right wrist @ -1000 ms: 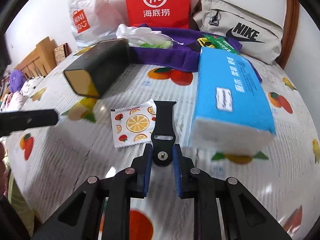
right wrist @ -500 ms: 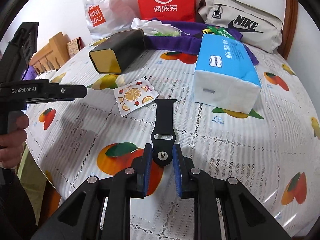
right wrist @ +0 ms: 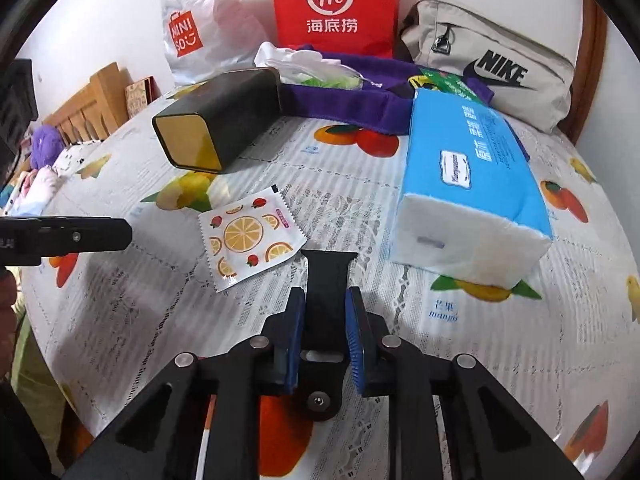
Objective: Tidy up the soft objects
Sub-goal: 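Grasp the black watch strap with the right tool while the left tool approaches the wipe packet, then grasp the fruit-print wipe packet with the left tool and lift it, then carry the wipe packet with the left tool and strap with the right tool onto the towel, then open the left tool to drop the wipe packet while the right tool releases the strap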
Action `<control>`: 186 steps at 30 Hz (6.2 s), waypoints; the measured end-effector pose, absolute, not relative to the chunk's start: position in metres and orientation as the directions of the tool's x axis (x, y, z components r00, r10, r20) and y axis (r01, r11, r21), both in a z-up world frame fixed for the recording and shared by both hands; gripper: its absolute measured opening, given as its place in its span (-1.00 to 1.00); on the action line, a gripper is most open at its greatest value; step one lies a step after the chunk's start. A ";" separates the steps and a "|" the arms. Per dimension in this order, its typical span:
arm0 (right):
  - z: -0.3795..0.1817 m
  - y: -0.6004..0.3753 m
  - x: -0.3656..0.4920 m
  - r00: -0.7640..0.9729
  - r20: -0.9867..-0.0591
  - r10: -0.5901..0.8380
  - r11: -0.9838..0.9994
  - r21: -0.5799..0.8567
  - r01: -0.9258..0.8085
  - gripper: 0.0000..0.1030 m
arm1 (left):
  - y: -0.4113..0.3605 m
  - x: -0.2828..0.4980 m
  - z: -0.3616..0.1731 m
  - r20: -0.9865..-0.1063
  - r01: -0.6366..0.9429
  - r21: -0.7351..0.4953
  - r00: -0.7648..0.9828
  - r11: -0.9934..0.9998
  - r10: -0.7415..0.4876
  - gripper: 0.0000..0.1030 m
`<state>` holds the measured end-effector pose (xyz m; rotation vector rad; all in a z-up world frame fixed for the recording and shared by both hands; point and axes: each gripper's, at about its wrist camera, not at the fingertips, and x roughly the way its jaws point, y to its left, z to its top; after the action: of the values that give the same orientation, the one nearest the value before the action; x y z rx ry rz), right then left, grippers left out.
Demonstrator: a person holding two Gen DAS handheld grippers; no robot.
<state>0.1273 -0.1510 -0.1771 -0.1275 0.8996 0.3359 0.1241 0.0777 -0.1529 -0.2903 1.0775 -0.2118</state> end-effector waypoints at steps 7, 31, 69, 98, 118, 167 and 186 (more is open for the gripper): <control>-0.180 -0.149 0.123 0.578 -0.782 0.234 0.941 0.033 -0.336 -0.49 | 0.074 0.127 -0.158 -0.833 0.043 -0.344 0.447 0.938 -0.326 0.13; -0.166 -0.234 0.108 0.560 -0.770 0.304 0.946 0.175 -0.273 -0.60 | -0.014 0.171 -0.167 -0.825 0.351 -0.144 0.474 0.925 -0.308 0.68; -0.162 -0.228 0.109 0.560 -0.779 0.283 0.951 0.152 -0.269 -0.60 | 0.022 0.121 -0.154 -0.813 0.231 -0.161 0.520 0.959 -0.262 -0.79; -0.062 -0.217 0.190 0.647 -0.671 0.363 0.923 0.163 -0.348 -0.60 | 0.071 0.191 -0.070 -0.740 0.090 -0.284 0.612 0.954 -0.278 -0.78; -0.040 -0.200 0.280 0.666 -0.653 0.360 0.920 0.133 -0.368 -0.60 | 0.064 0.271 -0.058 -0.740 0.115 -0.282 0.605 0.952 -0.293 -0.78; -0.111 -0.170 0.390 0.485 -0.805 0.343 0.908 0.152 -0.390 -0.24 | 0.043 0.366 -0.092 -0.779 0.160 -0.316 0.519 0.935 -0.352 -0.78; -0.099 -0.219 0.351 0.601 -0.729 0.327 0.941 0.188 -0.283 -0.19 | 0.019 0.416 -0.121 -0.833 0.152 -0.230 0.481 0.961 -0.275 -0.31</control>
<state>0.3513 -0.2187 -0.0987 0.0544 0.8558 0.3535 0.4155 0.0189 -0.1214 -0.1315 1.0378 -0.2613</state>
